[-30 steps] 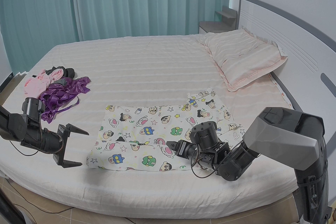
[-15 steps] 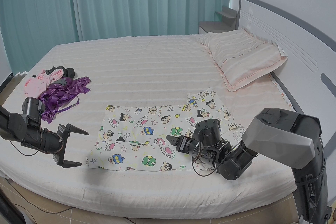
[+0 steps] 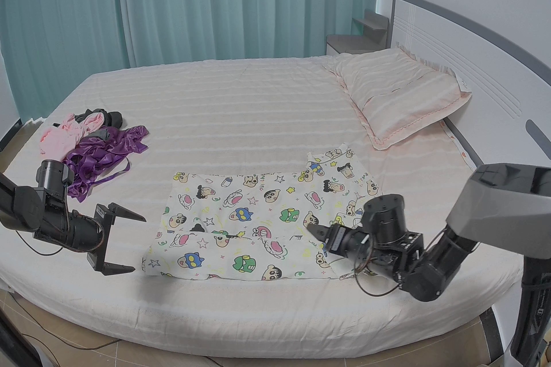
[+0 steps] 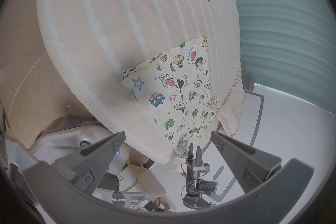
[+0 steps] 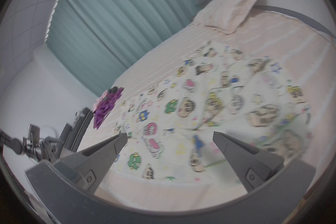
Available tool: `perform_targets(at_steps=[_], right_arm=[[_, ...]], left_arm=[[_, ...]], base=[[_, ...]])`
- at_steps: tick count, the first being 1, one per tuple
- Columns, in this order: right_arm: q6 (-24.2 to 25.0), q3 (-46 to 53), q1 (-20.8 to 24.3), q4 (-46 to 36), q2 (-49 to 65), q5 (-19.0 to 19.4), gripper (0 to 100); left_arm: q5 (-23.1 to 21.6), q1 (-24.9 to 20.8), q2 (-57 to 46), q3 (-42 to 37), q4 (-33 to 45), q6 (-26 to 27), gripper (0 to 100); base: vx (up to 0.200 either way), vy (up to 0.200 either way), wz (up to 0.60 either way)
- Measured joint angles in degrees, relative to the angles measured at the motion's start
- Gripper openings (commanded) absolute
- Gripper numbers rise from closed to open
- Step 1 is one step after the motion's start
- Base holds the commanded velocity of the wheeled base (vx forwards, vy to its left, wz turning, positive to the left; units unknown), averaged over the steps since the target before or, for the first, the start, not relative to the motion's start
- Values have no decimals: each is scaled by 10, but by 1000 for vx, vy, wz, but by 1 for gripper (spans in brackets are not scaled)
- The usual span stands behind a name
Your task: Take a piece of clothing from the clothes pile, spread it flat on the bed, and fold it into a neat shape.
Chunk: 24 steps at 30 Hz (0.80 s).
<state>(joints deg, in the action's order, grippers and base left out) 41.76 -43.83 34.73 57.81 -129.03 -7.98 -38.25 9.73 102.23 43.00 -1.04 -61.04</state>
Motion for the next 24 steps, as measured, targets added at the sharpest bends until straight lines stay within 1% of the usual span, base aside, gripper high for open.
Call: perform_targets(at_steps=[2, 6, 8, 12, 14, 24], right_arm=[[13, 28, -14, 0, 20, -14, 100], [61, 106, -54, 1, 63, -51, 100], [84, 130, -64, 0, 73, -57, 100], [150, 167, -80, 1, 89, -64, 100], [170, 178, -87, 2, 92, -64, 100], [177, 187, -106, 5, 70, -62, 100]], left_arm=[[0, 0, 0, -1, 0, 0, 100], [0, 0, 0, -4, -2, 0, 100], [0, 0, 0, -5, -2, 0, 100], [0, -1, -1, -7, -4, 0, 100], [0, -1, -2, -8, -4, 0, 100], [0, -2, -1, -9, -5, 1, 100]], base=[[0, 0, 0], [0, 0, 0], [0, 0, 0], [0, 0, 0], [0, 0, 0], [0, 0, 0]])
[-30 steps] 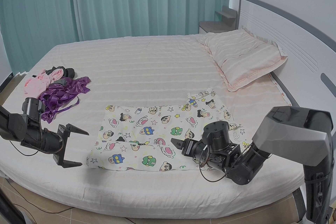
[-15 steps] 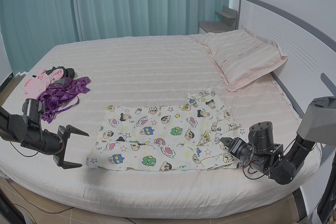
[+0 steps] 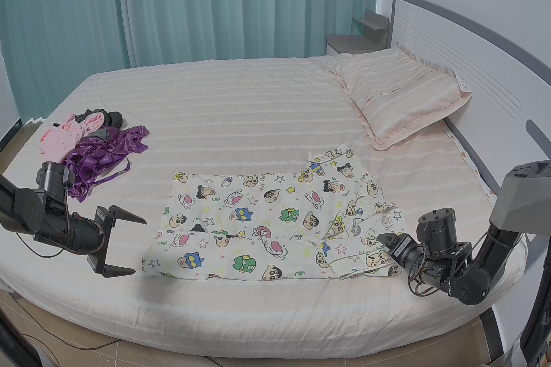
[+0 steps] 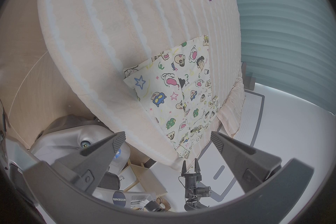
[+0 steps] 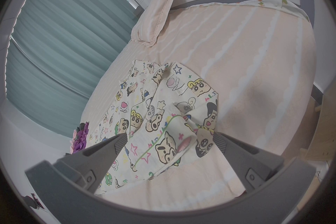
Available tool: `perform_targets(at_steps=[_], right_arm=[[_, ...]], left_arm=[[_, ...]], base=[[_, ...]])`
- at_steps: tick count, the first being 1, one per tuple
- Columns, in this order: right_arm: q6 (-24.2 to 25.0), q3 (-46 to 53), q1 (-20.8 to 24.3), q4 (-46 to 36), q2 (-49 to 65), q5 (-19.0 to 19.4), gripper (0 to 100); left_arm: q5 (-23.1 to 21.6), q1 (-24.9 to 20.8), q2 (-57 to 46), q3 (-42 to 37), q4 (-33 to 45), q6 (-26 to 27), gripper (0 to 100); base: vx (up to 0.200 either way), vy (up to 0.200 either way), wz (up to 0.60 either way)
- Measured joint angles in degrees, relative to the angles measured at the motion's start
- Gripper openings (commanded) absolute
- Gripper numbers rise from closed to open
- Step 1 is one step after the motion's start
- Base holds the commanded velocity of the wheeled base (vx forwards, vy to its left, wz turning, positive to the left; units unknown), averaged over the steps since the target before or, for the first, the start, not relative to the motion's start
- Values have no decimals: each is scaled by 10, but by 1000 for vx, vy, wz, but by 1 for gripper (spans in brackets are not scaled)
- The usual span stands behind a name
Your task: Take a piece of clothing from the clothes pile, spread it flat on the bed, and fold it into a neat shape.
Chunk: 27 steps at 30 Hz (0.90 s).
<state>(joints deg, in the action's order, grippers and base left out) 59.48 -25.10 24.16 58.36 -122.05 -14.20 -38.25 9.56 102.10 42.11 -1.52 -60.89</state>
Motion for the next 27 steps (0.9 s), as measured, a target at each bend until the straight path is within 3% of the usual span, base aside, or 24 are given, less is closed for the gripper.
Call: perform_targets(at_steps=[7, 8, 27], right_arm=[[0, -17, -2, 0, -17, 0, 100], [0, -18, -2, 0, -18, 0, 0], [-16, -12, -1, -1, -39, 5, 0]], left_arm=[[0, 0, 0, 0, 0, 1, 100], [0, 0, 0, 0, 0, 1, 100], [0, 0, 1, -2, -7, 1, 100]], base=[[0, 0, 0], [0, 0, 0], [0, 0, 0]])
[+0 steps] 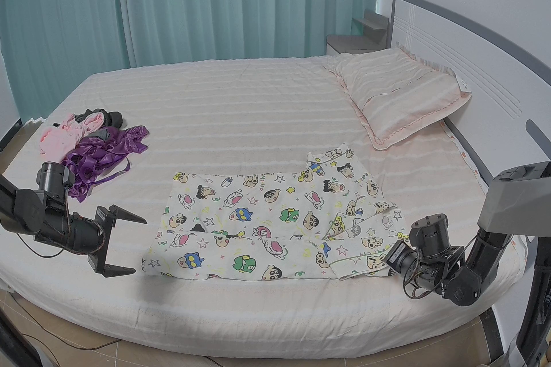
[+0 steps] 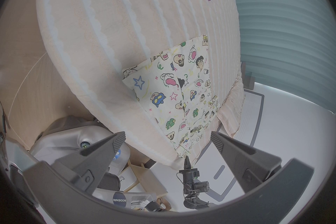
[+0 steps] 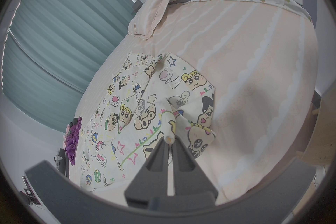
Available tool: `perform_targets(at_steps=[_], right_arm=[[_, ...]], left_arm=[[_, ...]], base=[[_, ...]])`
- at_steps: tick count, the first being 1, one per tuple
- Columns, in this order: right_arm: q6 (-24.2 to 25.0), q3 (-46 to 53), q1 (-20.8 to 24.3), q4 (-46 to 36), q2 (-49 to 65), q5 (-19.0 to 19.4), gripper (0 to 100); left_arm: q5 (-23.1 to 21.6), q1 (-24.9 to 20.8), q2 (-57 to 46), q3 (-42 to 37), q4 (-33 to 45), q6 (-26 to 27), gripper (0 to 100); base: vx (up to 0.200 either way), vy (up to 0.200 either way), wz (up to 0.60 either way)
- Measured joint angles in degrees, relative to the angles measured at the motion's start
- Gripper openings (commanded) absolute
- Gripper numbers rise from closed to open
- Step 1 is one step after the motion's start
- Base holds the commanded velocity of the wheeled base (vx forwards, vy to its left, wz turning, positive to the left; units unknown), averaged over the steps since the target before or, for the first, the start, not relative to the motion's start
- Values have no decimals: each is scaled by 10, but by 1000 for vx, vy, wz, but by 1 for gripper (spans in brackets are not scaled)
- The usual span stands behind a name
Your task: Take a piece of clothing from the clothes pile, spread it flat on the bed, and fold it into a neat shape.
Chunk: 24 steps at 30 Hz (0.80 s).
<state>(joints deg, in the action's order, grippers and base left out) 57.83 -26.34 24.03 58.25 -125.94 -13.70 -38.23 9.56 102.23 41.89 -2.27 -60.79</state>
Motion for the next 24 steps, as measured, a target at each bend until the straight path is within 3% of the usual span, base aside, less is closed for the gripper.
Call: perform_targets(at_steps=[13, 14, 24], right_arm=[[-6, 36, 15, -7, 40, 2, 0], [-5, 36, 16, -7, 39, 3, 100], [-7, 58, 36, 0, 50, 4, 100]], left_arm=[[4, -2, 1, 0, 0, 0, 100], [4, -2, 1, 0, 0, 0, 100], [5, -3, 1, 0, 0, 0, 100]], base=[[0, 0, 0], [0, 0, 0], [0, 0, 0]])
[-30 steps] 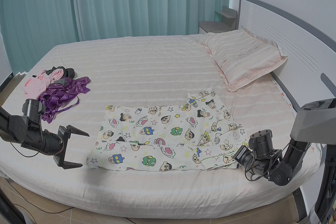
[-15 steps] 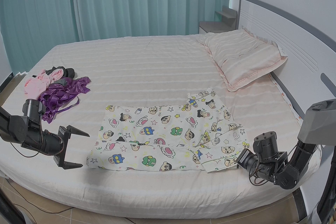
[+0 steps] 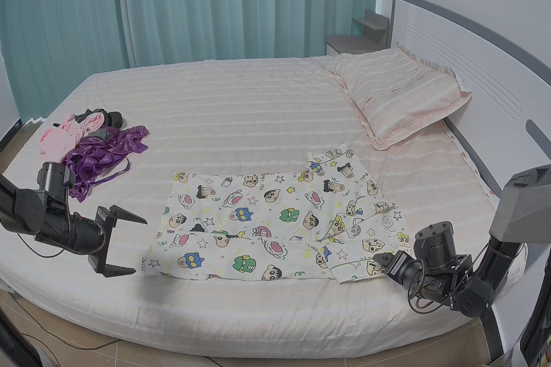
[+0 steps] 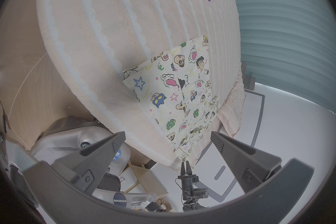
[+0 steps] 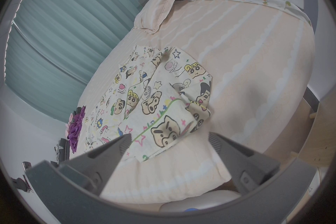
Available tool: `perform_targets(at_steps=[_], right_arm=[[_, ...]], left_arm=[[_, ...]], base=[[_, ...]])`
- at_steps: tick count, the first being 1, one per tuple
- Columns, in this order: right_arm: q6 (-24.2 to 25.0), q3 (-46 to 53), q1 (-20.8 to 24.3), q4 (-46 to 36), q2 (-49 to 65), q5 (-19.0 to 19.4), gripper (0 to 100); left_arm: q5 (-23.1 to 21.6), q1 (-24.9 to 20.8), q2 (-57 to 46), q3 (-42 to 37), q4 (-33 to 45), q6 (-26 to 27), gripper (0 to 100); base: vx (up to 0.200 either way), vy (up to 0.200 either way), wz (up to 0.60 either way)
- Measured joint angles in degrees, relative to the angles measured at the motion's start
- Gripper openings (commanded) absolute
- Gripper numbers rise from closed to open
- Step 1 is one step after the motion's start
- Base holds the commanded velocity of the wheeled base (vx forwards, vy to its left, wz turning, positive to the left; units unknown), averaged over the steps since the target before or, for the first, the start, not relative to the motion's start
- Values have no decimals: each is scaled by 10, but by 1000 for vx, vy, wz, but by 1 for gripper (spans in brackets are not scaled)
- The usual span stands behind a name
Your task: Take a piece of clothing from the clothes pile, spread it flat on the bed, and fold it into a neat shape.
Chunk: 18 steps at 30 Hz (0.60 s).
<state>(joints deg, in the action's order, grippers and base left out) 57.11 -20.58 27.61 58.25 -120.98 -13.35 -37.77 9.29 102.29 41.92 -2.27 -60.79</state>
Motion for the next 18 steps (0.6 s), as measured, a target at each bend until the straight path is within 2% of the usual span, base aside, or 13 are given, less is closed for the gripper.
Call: perform_targets(at_steps=[9, 18], right_arm=[[-5, -18, 12, 22, 36, 8, 100], [5, -75, 5, 70, -42, 42, 100]], left_arm=[[0, 0, 0, 0, 0, 0, 100], [0, -4, 0, 0, 0, 0, 100]], base=[[0, 0, 0], [0, 0, 0]])
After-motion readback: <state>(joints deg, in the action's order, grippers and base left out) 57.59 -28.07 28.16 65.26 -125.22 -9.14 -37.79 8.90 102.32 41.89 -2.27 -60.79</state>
